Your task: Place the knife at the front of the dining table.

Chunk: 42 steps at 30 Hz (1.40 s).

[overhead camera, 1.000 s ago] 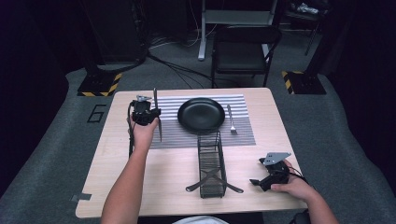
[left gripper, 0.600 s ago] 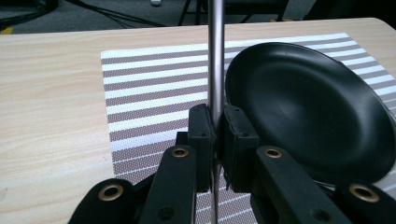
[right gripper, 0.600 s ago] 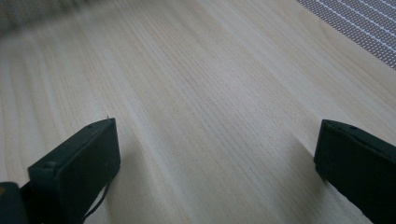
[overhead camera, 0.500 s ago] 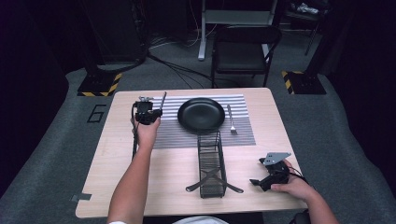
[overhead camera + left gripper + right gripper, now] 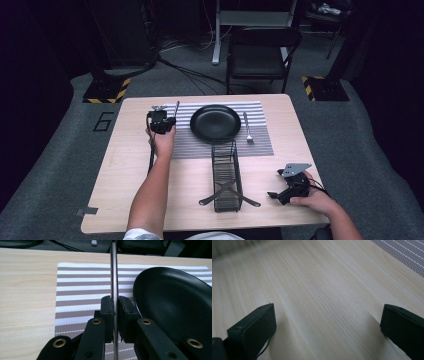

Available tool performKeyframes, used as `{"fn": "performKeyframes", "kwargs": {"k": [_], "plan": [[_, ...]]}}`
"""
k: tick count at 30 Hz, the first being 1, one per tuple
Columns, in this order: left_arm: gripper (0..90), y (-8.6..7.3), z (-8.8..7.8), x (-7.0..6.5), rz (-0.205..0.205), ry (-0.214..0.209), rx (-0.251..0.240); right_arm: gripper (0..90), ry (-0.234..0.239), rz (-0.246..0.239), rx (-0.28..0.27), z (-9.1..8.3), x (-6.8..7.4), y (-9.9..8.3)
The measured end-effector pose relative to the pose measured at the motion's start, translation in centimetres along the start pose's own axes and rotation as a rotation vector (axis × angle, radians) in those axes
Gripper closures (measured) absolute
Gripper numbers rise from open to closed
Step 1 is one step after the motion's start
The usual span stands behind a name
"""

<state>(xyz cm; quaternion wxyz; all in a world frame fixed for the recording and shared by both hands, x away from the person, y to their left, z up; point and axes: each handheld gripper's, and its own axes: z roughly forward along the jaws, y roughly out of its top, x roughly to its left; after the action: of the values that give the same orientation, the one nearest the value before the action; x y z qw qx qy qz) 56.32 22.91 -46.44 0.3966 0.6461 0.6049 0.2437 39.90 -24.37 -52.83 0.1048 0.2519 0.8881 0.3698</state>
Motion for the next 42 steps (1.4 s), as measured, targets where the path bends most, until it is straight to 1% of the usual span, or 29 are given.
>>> {"fn": "performKeyframes", "kwargs": {"k": [2, 5, 13, 18, 20, 21, 22, 25, 26, 27, 28, 30, 31, 34, 36, 37, 38, 39, 41, 42], "plan": [[82.7, -0.1, 0.3, 0.0, -0.004, 0.017, -0.02, 0.0, 0.001, -0.001, 0.0, 0.0, 0.0, 0.0], [82.7, -0.2, 0.7, 0.1, -0.015, 0.04, -0.029, 0.0, 0.0, 0.0, 0.0, 0.0, 0.0, 0.0], [82.6, -0.8, 2.2, 0.6, -0.048, 0.072, -0.017, 0.0, 0.0, 0.0, 0.001, 0.0, 0.0, 0.0], [82.6, -1.3, 3.2, 0.6, -0.069, 0.094, -0.002, 0.0, -0.001, 0.0, 0.0, 0.0, 0.0, 0.0], [82.7, -1.5, 3.5, 0.4, -0.08, 0.099, 0.002, 0.0, 0.0, -0.001, 0.001, 0.0, 0.0, 0.0], [82.6, -1.6, 3.6, 0.5, -0.065, 0.101, 0.013, 0.0, 0.0, -0.001, 0.001, 0.0, 0.0, 0.0], [82.6, -1.6, 3.7, 0.5, -0.066, 0.107, 0.012, 0.0, -0.001, 0.001, 0.0, 0.0, 0.0, 0.0], [82.6, -1.8, 3.9, 0.6, -0.081, 0.108, 0.018, 0.0, 0.0, -0.001, 0.001, 0.0, 0.0, 0.0], [82.6, -1.8, 4.0, 0.6, -0.099, 0.108, 0.017, 0.0, 0.0, -0.001, 0.001, 0.0, 0.0, 0.0], [82.6, -1.8, 4.1, 0.8, -0.099, 0.104, 0.016, 0.0, 0.0, 0.001, 0.001, 0.0, 0.0, 0.0], [82.6, -1.8, 4.1, 0.8, -0.117, 0.101, 0.016, 0.0, 0.0, -0.001, 0.001, 0.0, 0.0, 0.0], [82.6, -1.9, 4.4, 0.9, -0.116, 0.109, 0.011, 0.0, 0.0, 0.0, 0.0, 0.0, 0.0, 0.0], [82.6, -2.0, 4.5, 0.9, -0.13, 0.108, 0.01, 0.0, 0.0, -0.001, 0.001, 0.0, 0.0, 0.0], [82.6, -2.3, 5.0, 0.9, -0.133, 0.111, 0.016, 0.0, 0.0, -0.002, 0.001, 0.0, 0.0, 0.0], [82.6, -2.3, 5.2, 0.9, -0.144, 0.117, 0.02, 0.0, 0.0, -0.001, 0.001, 0.0, 0.0, 0.0], [82.6, -2.2, 5.3, 0.9, -0.13, 0.123, 0.019, 0.0, 0.0, -0.001, 0.001, 0.0, 0.0, 0.0], [82.6, -2.0, 5.5, 0.8, -0.126, 0.13, 0.033, 0.0, 0.0, -0.005, 0.0, 0.0, 0.0, 0.0], [82.6, -1.8, 5.5, 0.8, -0.107, 0.128, 0.045, 0.0, -0.001, 0.002, 0.0, 0.0, 0.0, 0.0], [82.6, -1.5, 5.6, 0.6, -0.097, 0.124, 0.042, 0.0, 0.0, -0.004, 0.0, 0.0, 0.0, 0.0], [82.6, -1.4, 5.7, 0.5, -0.1, 0.121, 0.043, 0.0, 0.0, 0.0, 0.001, 0.0, 0.0, 0.0]]}}
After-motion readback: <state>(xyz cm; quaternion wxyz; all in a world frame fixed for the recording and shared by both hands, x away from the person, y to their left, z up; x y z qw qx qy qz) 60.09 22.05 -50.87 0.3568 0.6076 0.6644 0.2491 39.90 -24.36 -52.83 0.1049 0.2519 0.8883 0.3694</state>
